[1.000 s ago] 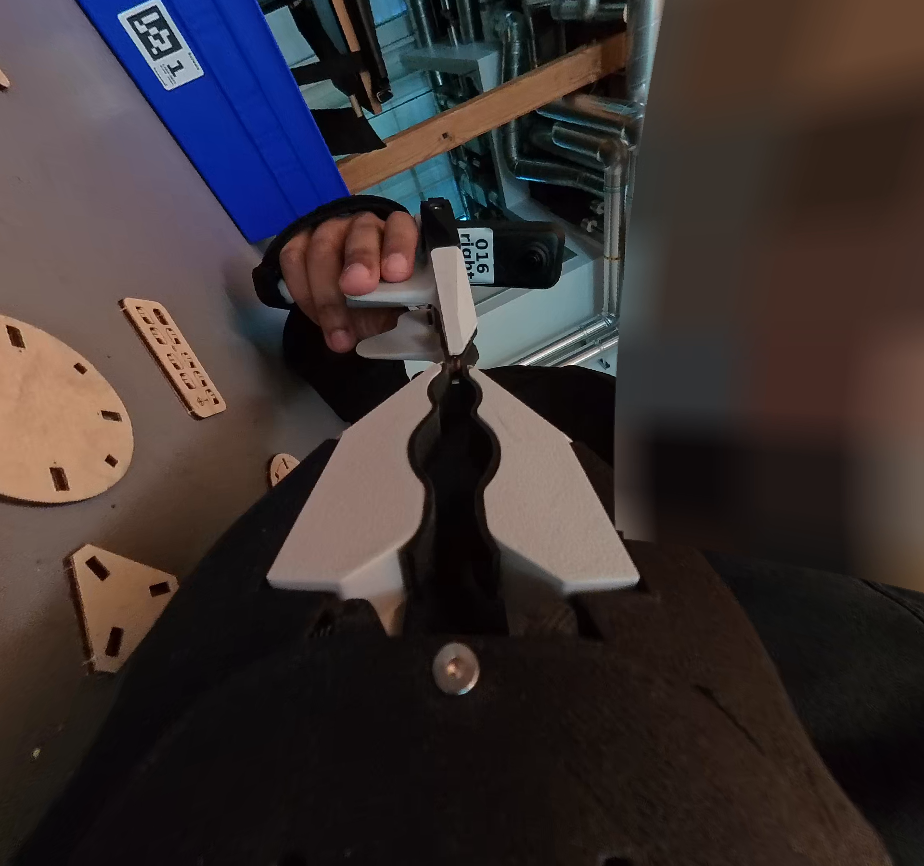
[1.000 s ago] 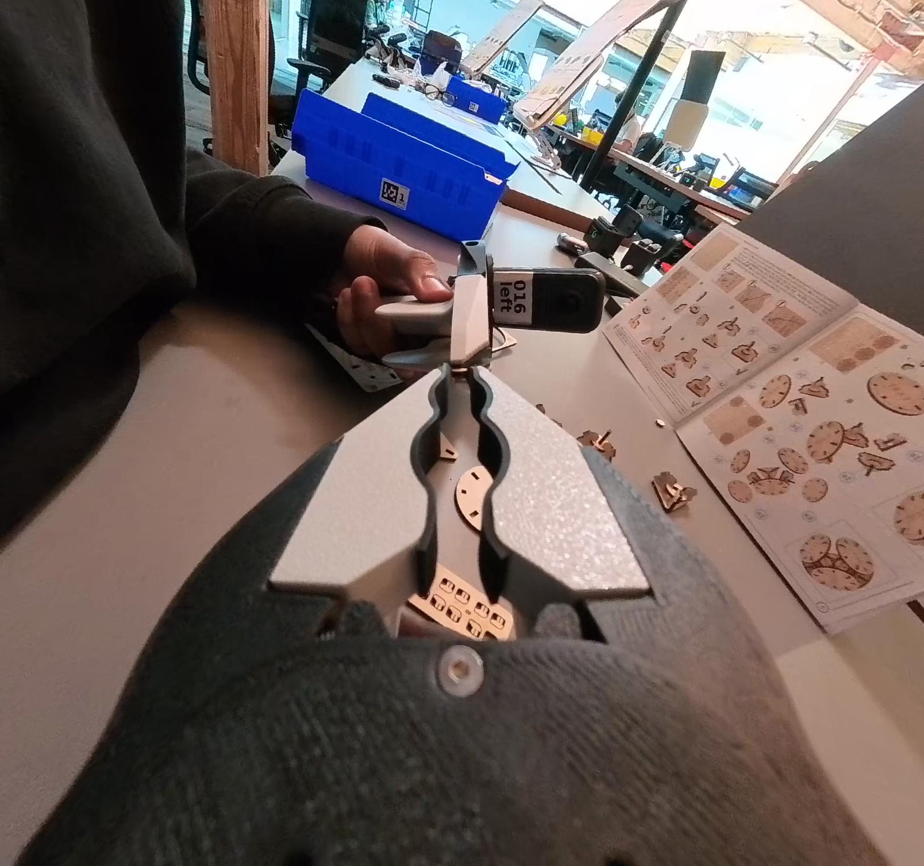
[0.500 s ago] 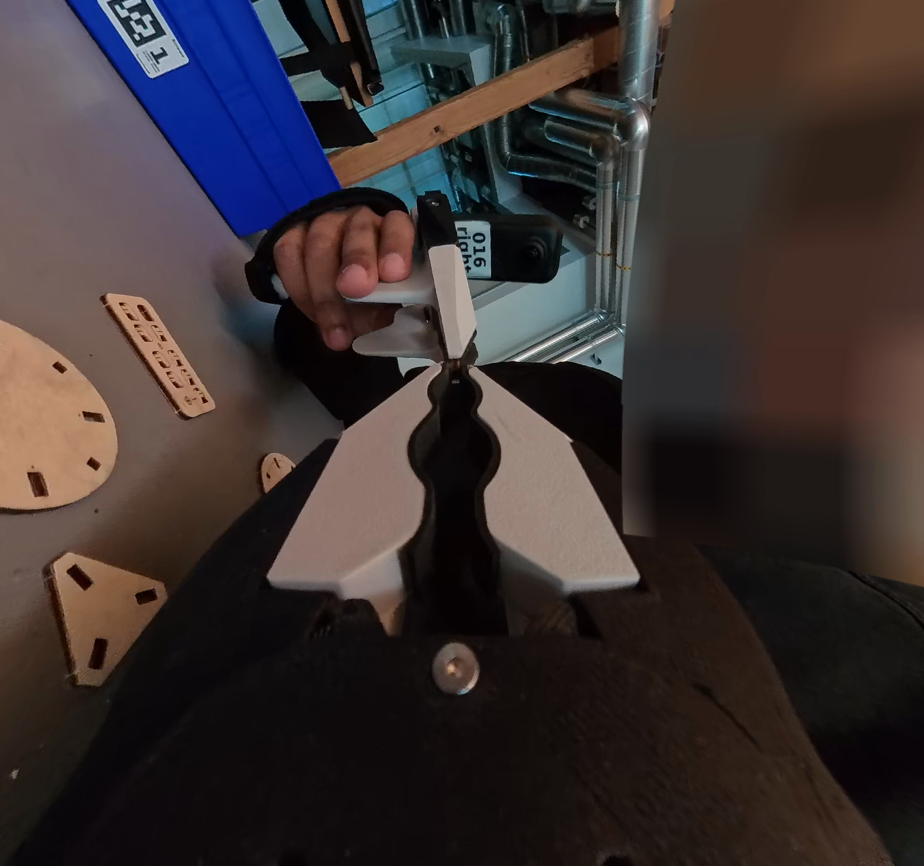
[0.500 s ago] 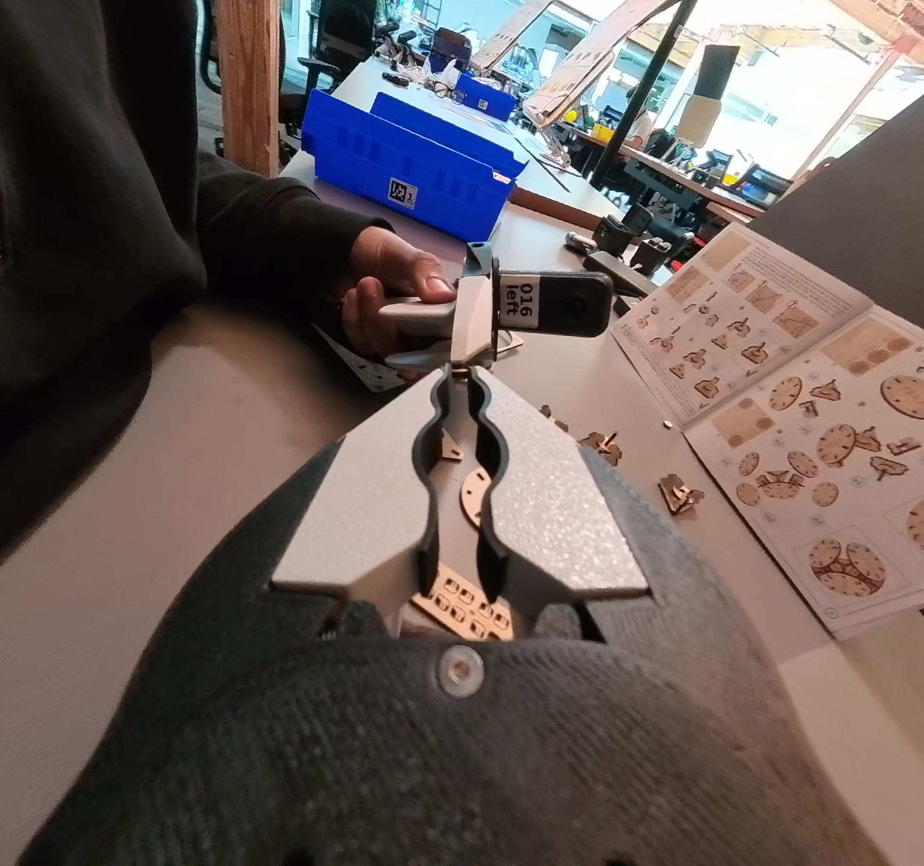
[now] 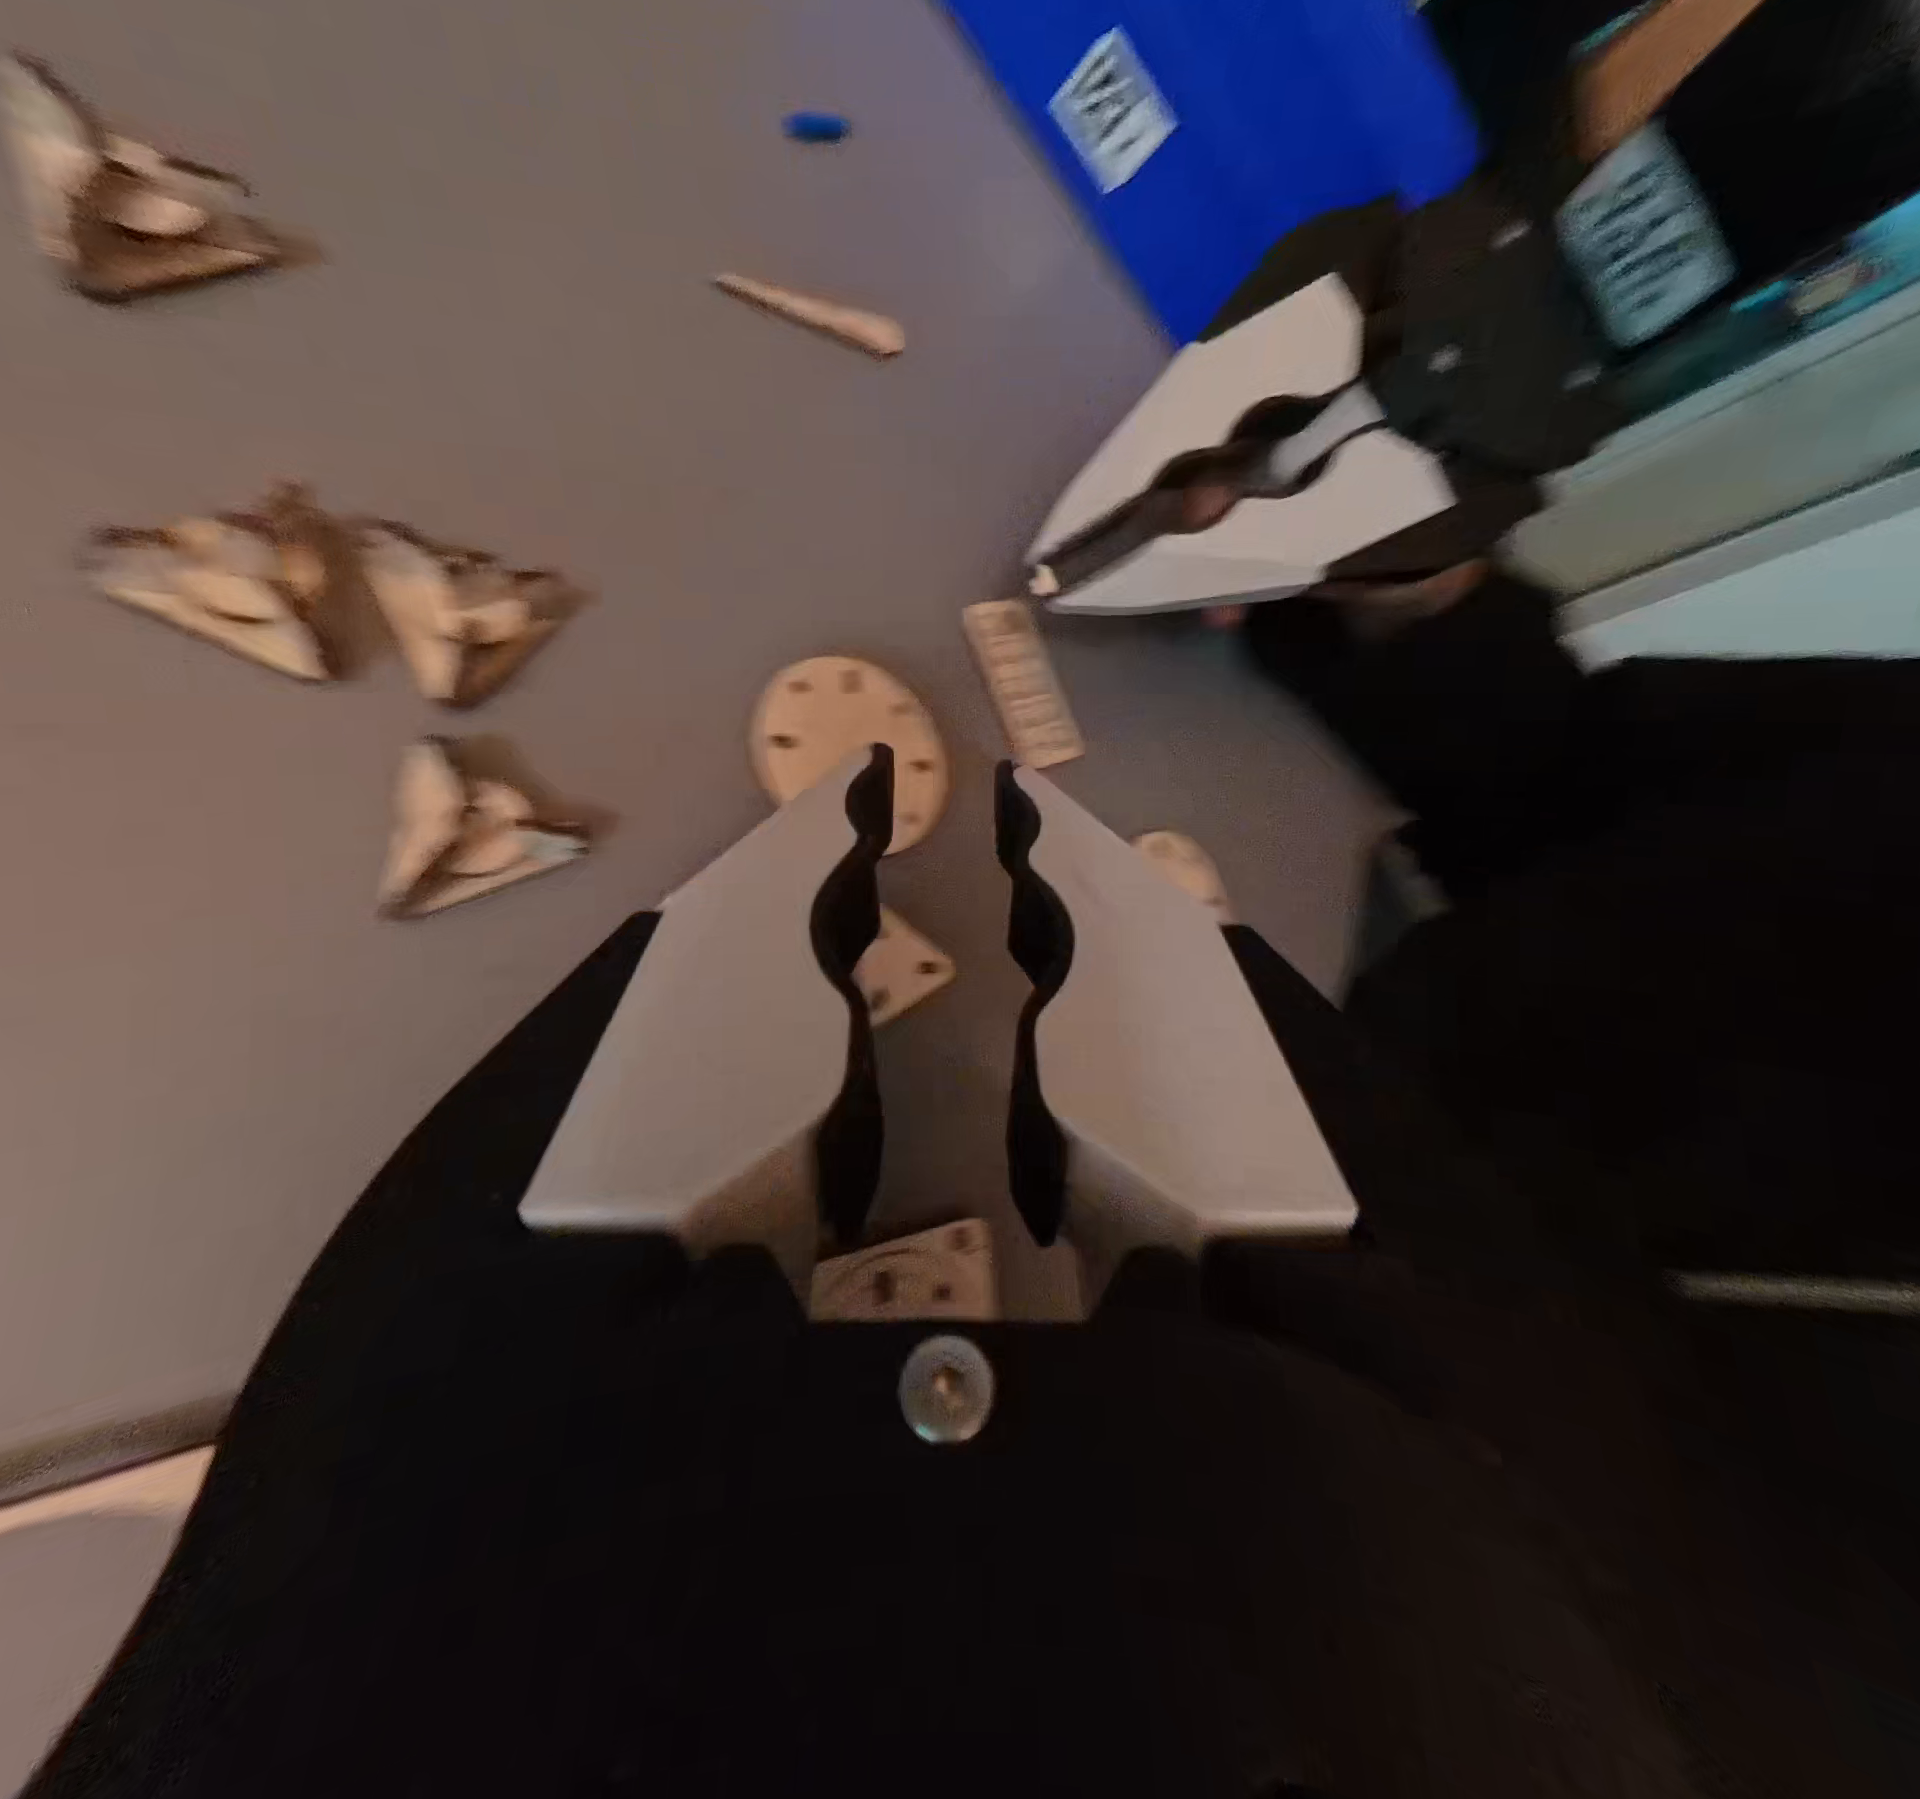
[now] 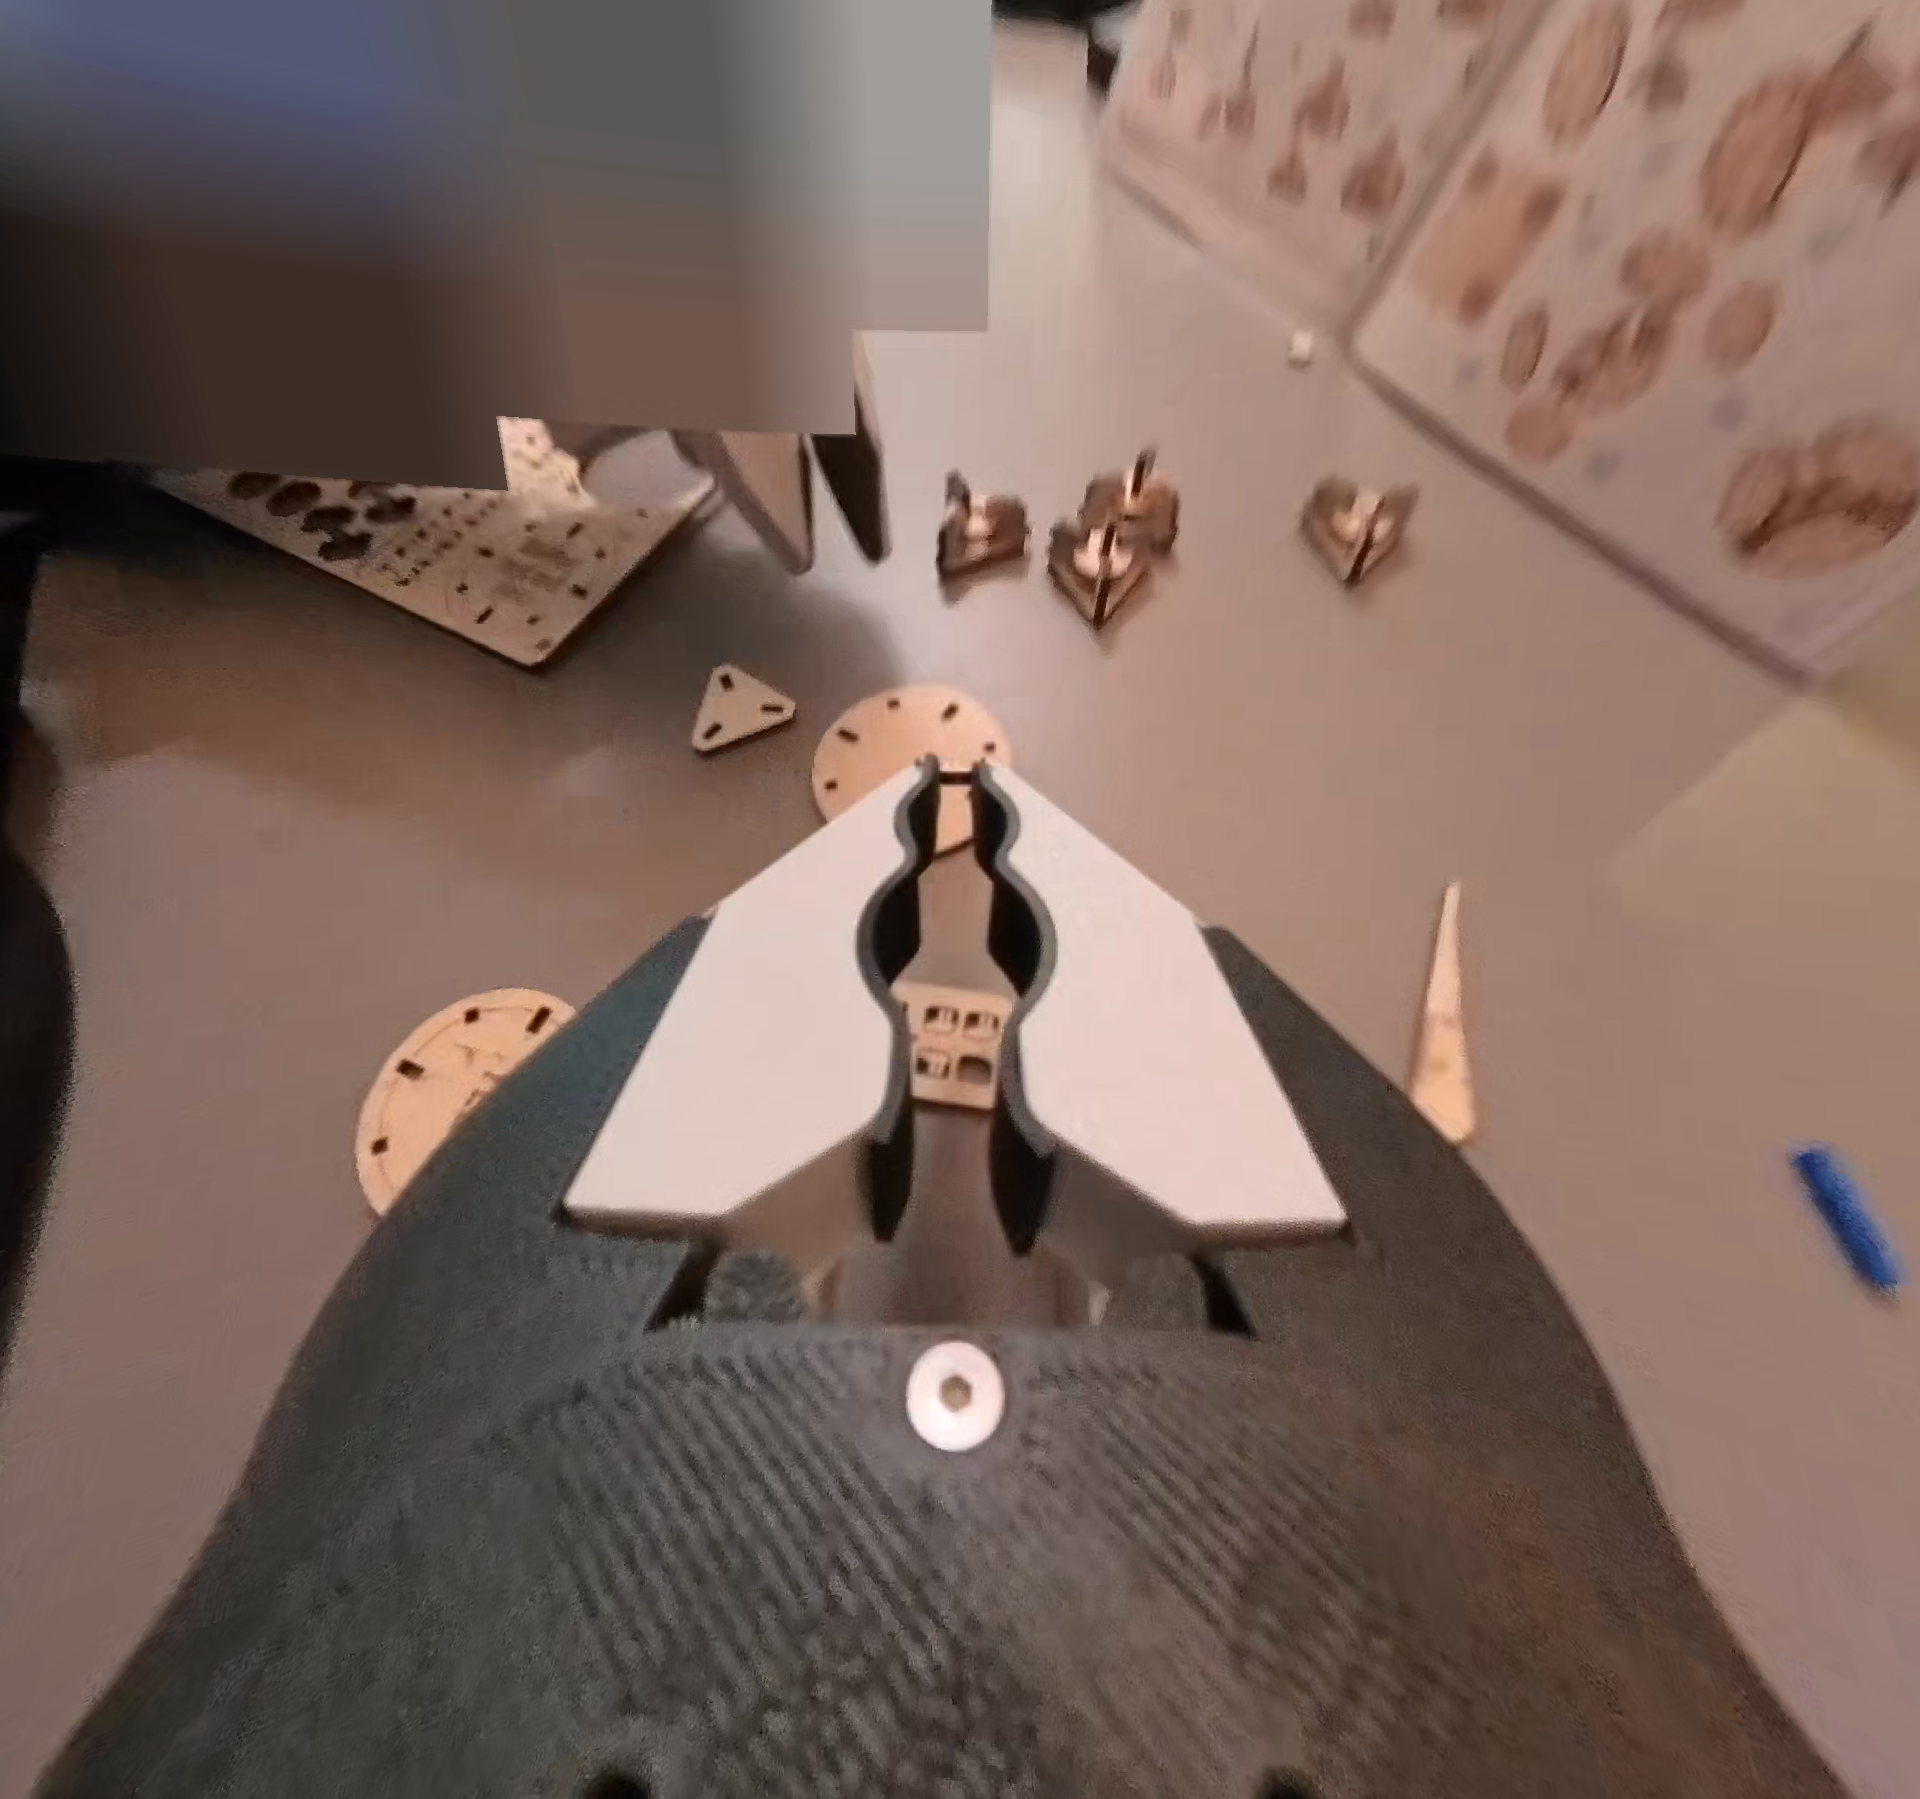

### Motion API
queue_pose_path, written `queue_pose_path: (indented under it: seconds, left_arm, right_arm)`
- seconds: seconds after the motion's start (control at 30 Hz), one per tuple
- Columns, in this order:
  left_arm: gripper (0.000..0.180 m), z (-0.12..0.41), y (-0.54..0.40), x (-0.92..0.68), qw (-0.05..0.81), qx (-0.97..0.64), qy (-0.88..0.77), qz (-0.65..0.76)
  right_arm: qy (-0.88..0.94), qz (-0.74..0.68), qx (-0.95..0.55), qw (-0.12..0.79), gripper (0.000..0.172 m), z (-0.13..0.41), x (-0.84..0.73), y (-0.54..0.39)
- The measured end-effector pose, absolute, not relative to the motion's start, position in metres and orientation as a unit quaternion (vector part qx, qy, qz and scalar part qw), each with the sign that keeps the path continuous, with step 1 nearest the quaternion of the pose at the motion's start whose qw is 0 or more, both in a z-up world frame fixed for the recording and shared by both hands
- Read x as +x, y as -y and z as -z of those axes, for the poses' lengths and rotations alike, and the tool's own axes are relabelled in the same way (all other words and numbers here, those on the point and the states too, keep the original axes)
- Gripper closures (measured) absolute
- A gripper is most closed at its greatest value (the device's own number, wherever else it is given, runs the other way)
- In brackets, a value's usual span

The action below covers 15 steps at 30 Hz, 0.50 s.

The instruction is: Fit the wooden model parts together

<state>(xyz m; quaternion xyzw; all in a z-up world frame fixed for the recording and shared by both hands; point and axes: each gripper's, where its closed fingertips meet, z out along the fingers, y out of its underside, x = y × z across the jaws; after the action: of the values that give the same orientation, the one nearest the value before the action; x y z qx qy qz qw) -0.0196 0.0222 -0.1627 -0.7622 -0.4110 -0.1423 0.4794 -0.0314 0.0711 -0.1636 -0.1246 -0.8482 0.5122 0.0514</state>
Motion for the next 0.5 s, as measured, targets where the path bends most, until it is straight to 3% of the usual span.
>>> queue_pose_path:
  seconds: [0.13,0.5]
  left_arm:
    - [0.179,0.183,-0.019,-0.034,0.431,-0.807,0.393,0.095]
    - [0.178,0.213,-0.029,-0.035,0.419,-0.827,0.371,0.06]
  right_arm:
    - [0.88,-0.447,-0.161,-0.018,0.168,0.191,-0.025,-0.065]
    - [0.947,-0.301,-0.094,-0.052,0.168,0.207,-0.027,-0.061]
